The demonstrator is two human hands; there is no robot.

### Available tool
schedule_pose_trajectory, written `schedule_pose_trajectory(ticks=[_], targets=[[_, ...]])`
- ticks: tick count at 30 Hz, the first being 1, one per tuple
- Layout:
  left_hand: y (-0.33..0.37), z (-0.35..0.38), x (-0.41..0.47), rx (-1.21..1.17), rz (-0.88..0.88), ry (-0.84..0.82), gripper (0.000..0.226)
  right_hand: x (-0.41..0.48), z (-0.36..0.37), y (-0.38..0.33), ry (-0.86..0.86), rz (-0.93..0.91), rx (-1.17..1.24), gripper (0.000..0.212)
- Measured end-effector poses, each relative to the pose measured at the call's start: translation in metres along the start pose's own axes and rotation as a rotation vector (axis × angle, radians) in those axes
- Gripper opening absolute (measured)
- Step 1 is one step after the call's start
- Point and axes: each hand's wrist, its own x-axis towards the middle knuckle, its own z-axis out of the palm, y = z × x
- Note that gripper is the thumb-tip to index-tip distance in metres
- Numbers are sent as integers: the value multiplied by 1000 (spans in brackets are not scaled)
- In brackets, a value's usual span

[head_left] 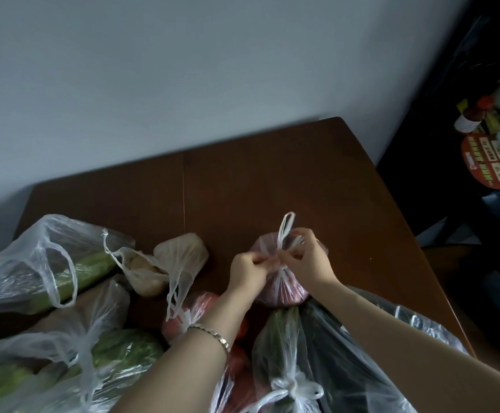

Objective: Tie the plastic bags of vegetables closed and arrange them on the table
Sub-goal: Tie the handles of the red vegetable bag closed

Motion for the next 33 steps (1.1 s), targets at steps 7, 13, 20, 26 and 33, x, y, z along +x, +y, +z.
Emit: schedule_pose_trajectory(ticks=[7, 13, 20, 26, 33], targets=[[3, -4, 6, 78, -58, -100, 24, -12, -3, 4, -100, -346, -408, 24], [-2, -4, 1, 66, 5, -60, 24, 0, -10, -7, -246, -330, -586, 25], [-6, -1, -4, 49, 127, -28, 19, 1, -12, -3, -131, -186, -344, 16], [-9, -2, -4, 129, 284, 26, 15, 2, -19, -12, -227, -48, -49, 21], [-8, 3, 1, 34, 71, -15, 20, 3, -18, 0, -220, -547, -495, 15]])
